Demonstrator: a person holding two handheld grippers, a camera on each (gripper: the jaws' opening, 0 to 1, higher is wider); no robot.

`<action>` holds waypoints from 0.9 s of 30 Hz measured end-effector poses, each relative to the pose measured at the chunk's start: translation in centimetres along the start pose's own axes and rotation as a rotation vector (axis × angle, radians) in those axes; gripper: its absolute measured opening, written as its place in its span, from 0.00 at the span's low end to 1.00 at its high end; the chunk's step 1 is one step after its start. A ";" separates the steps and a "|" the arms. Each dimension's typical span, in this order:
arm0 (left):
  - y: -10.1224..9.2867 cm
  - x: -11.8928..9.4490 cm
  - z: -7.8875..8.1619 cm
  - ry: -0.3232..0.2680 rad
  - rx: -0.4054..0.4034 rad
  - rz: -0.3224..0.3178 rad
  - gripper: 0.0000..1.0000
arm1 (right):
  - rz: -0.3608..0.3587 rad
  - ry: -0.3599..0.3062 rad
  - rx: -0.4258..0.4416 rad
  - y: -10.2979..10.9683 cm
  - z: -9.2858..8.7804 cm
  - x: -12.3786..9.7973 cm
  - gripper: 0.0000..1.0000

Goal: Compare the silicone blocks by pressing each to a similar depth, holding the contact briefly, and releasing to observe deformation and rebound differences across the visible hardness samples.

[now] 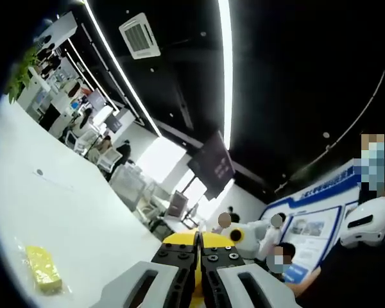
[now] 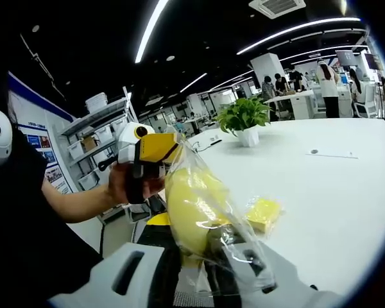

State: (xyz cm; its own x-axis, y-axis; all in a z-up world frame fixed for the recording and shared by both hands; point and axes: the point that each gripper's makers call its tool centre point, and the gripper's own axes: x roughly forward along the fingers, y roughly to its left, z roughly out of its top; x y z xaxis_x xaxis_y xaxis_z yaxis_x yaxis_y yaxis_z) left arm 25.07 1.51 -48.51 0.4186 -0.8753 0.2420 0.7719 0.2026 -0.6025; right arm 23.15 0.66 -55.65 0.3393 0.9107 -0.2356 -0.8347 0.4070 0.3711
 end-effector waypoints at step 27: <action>-0.5 0.8 1.5 -0.092 -0.137 -0.054 0.00 | 0.001 -0.112 -0.102 -0.4 1.9 -0.2 0.16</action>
State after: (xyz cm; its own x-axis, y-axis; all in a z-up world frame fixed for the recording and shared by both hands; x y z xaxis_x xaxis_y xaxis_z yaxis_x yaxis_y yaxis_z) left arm 25.73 1.35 -46.82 0.4254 -0.8383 0.3411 0.7247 0.0897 -0.6832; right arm 24.27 0.44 -54.05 0.3799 0.9156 -0.1320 -0.8728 0.4020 0.2767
